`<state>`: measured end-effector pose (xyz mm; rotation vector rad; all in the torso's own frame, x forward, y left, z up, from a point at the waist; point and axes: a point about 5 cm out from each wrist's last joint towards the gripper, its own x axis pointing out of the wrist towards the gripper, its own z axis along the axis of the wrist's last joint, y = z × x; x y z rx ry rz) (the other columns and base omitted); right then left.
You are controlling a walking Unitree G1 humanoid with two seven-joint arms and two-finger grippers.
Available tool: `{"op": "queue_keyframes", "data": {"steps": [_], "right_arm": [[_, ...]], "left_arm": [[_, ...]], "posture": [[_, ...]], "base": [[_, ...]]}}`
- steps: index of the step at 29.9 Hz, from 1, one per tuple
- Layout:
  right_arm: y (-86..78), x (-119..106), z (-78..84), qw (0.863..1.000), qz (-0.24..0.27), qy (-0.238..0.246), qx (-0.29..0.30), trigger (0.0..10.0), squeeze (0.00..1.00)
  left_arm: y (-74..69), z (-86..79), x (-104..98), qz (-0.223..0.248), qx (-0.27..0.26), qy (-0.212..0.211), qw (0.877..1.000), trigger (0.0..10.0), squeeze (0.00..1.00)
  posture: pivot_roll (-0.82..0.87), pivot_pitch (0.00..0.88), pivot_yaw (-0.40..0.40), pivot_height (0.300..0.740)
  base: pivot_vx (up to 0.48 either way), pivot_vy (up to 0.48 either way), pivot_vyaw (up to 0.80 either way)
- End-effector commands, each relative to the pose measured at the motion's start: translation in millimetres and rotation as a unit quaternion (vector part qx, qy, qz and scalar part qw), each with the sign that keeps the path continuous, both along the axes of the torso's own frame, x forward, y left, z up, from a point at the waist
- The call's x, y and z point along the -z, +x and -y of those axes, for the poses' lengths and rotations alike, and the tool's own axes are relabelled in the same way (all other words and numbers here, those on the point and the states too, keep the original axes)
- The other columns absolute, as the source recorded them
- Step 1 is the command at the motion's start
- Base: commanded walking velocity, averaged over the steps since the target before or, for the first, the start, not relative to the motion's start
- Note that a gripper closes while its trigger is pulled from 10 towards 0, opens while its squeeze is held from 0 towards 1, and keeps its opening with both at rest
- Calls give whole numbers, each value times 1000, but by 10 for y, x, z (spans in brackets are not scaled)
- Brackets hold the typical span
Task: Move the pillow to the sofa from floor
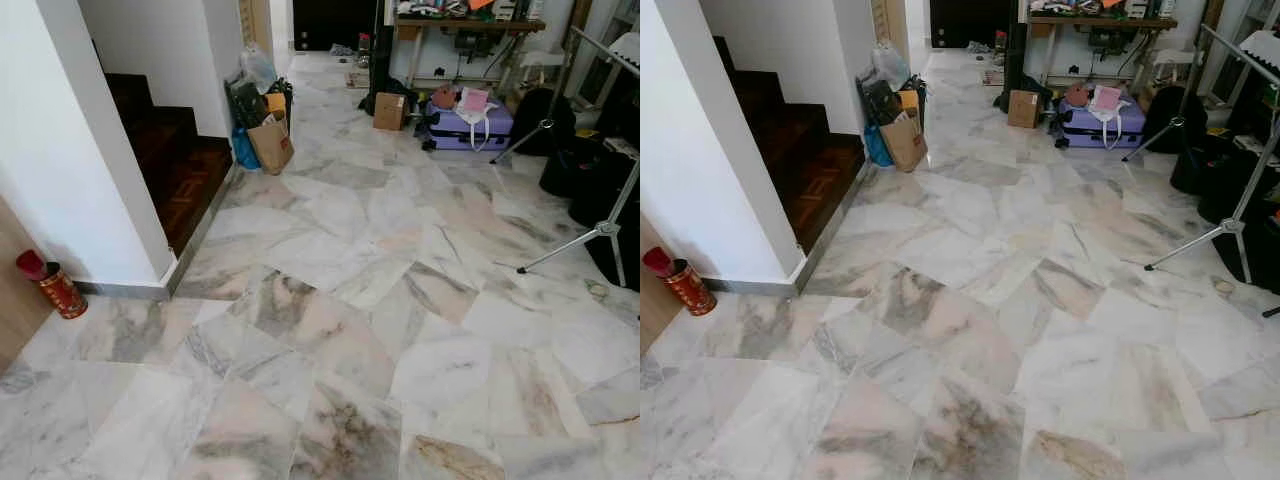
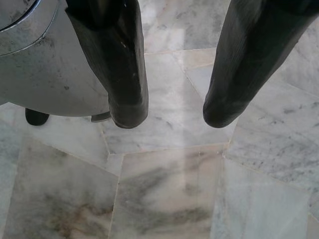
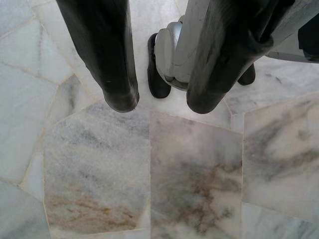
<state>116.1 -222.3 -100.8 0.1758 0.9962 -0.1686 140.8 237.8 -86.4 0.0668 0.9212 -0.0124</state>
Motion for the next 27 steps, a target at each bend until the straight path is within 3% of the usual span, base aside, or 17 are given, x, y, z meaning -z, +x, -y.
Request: {"op": "queue_keyframes", "data": {"steps": [1, 17, 27], "right_arm": [[479, -121, -123, 999, 24, -2, 40, 10000, 0], [464, -112, -139, 999, 19, -4, 25, 10000, 0], [507, -125, -168, 999, 24, -1, 22, 10000, 0]], "left_arm": [[111, -77, -23, -32, -47, -2, 998, 10000, 0], [91, -94, -21, -33, -46, -1, 998, 10000, 0], [210, -88, -70, -13, -44, 5, 999, 10000, 0]], "posture": [[64, 0, -39, 740], [57, 12, -34, 740], [56, 4, -28, 740]], "base": [[0, 0, 0], [0, 0, 0], [0, 0, 0]]}}
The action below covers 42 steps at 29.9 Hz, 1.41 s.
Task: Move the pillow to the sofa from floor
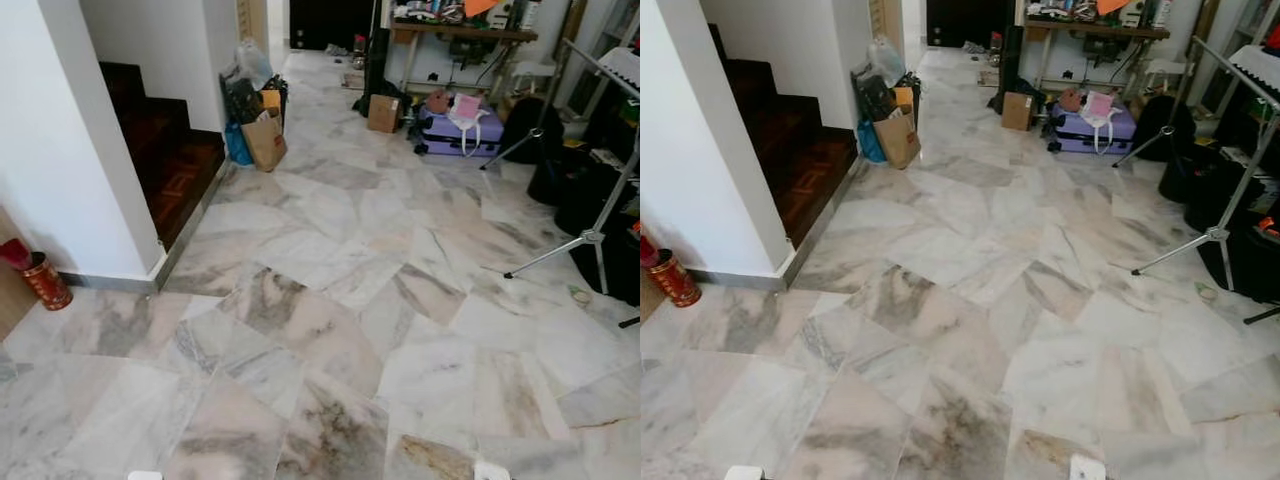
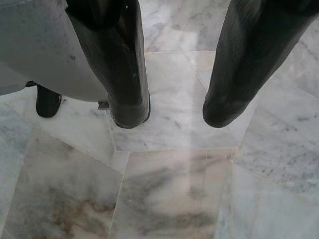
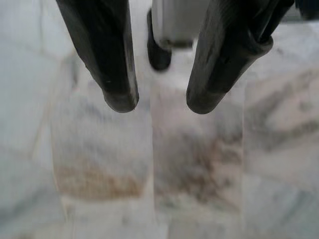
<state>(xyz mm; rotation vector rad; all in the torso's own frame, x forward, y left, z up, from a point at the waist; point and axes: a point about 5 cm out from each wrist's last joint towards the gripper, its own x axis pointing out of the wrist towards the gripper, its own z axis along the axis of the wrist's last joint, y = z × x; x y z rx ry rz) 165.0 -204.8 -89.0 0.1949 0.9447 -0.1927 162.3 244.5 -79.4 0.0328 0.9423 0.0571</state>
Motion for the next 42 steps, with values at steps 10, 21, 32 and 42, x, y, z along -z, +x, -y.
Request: {"op": "queue_keyframes", "data": {"steps": [10, 21, 32, 42], "right_arm": [[44, -11, -56, 999, 12, 13, 29, 10000, 0], [-65, 45, -134, 1000, -3, 17, 24, 10000, 0], [2, 3, -98, 1000, 18, 2, -9, 10000, 0], [-16, 15, -137, 1000, 17, 10, -17, 10000, 0]], "left_arm": [[88, -133, -80, 18, -5, 36, 999, 10000, 0], [130, -170, -111, 23, -5, 40, 999, 10000, 0], [-29, -59, -3, -3, -2, 27, 1000, 10000, 0], [-123, -90, 30, -21, 0, 31, 999, 10000, 0]], "posture": [[70, 19, 14, 740], [75, 30, 16, 740], [79, 42, -3, 740], [66, 33, 10, 740]], "base": [[0, 0, 0], [0, 0, 0], [0, 0, 605], [0, 0, 800]]}}
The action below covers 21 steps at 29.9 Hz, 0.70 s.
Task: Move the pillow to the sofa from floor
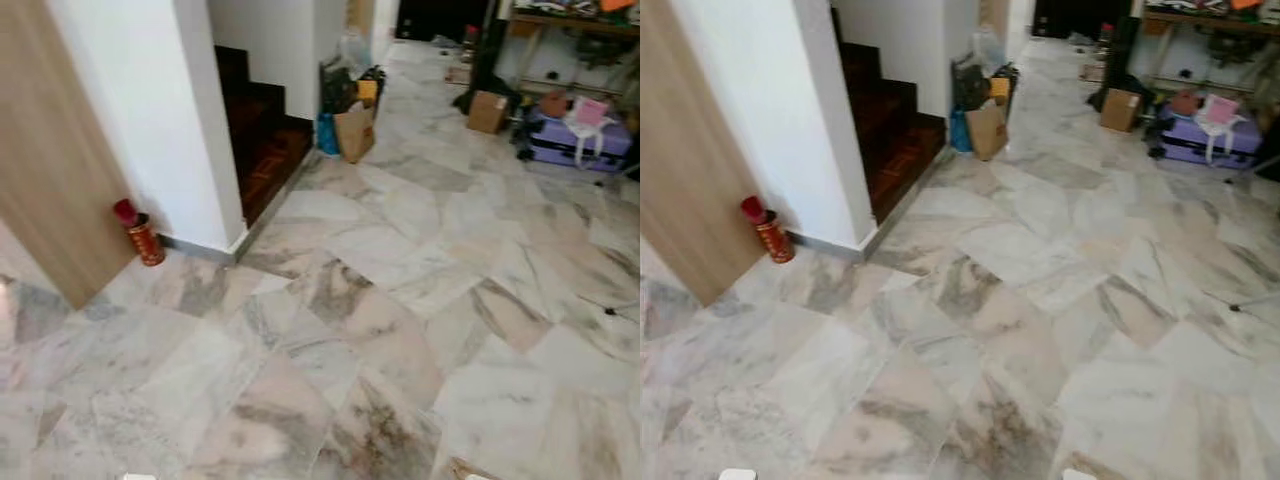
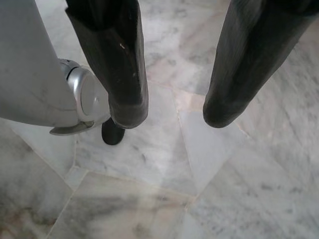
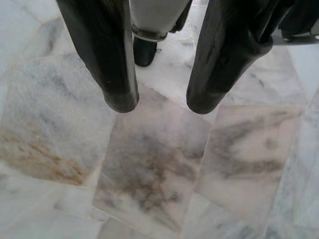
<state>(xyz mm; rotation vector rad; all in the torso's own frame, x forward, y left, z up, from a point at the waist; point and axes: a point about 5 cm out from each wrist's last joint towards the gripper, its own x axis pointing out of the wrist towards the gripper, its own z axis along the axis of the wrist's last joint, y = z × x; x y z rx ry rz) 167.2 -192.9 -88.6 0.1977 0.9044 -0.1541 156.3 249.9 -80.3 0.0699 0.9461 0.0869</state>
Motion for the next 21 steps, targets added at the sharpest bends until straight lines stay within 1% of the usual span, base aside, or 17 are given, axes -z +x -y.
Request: {"op": "queue_keyframes", "data": {"steps": [1, 10, 14, 21], "right_arm": [[-47, 22, -22, 1000, -6, 3, -3, 10000, 0], [-84, 38, -28, 1000, -13, -2, -15, 10000, 0], [-85, 38, -28, 1000, -12, -2, -19, 10000, 0], [-56, 25, -23, 1000, -8, -4, -20, 10000, 0]], "left_arm": [[-68, -36, 23, -20, 3, 9, 1000, 10000, 0], [-111, -23, 47, -31, 3, 10, 999, 10000, 0], [-171, -30, 69, -41, -1, 10, 999, 10000, 0], [-208, -47, 78, -46, -5, 11, 999, 10000, 0]], "posture": [[61, 28, 13, 740], [63, 15, 9, 740], [66, 13, 5, 740], [63, 38, 6, 740]], "base": [[0, 0, 800], [0, 0, 800], [0, 0, 800], [0, 0, 800]]}}
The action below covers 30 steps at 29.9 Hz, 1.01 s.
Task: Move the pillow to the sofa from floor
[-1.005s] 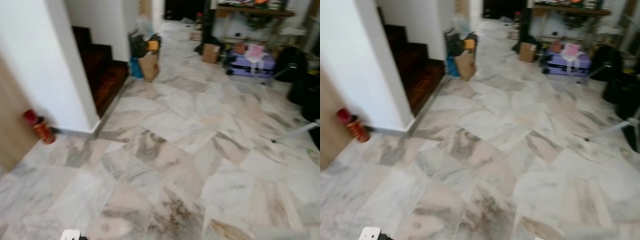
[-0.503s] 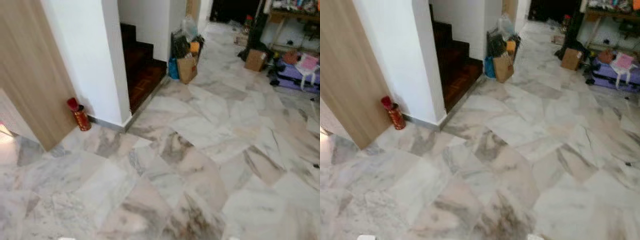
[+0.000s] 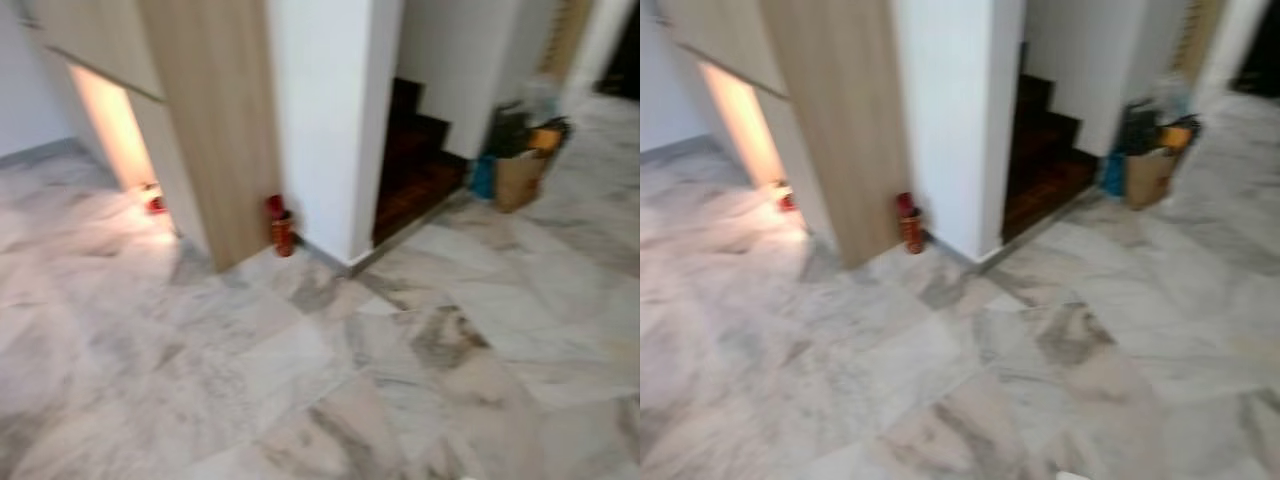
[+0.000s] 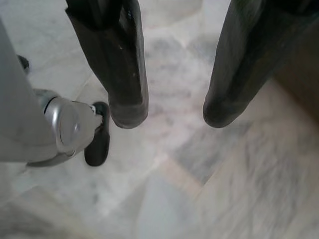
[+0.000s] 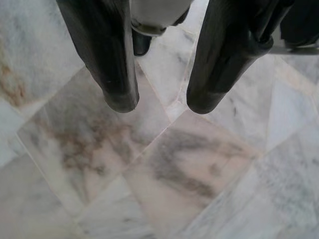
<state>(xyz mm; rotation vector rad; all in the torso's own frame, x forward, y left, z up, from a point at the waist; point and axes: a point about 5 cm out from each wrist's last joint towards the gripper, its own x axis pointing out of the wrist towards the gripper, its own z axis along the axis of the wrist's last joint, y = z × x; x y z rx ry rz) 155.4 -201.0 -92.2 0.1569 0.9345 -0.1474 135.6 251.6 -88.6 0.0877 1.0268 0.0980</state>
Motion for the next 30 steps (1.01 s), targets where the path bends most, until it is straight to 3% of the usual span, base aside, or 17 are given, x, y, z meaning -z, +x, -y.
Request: {"op": "queue_keyframes", "data": {"steps": [1, 13, 30], "right_arm": [[68, -13, -101, 1000, 8, 10, -8, 10000, 0], [65, -12, -87, 1000, 4, 7, -12, 10000, 0], [69, -17, -64, 1000, 4, 6, -11, 10000, 0]], "left_arm": [[-8, -28, -2, -6, -3, 2, 1000, 10000, 0], [-10, -22, 3, -6, -12, 8, 1000, 10000, 0], [-77, -175, -27, -5, -26, 18, 999, 10000, 0]], "posture": [[66, 44, 5, 740], [71, 70, 5, 740], [75, 65, 1, 740]], "base": [[0, 0, 800], [0, 0, 800], [0, 0, 800]]}}
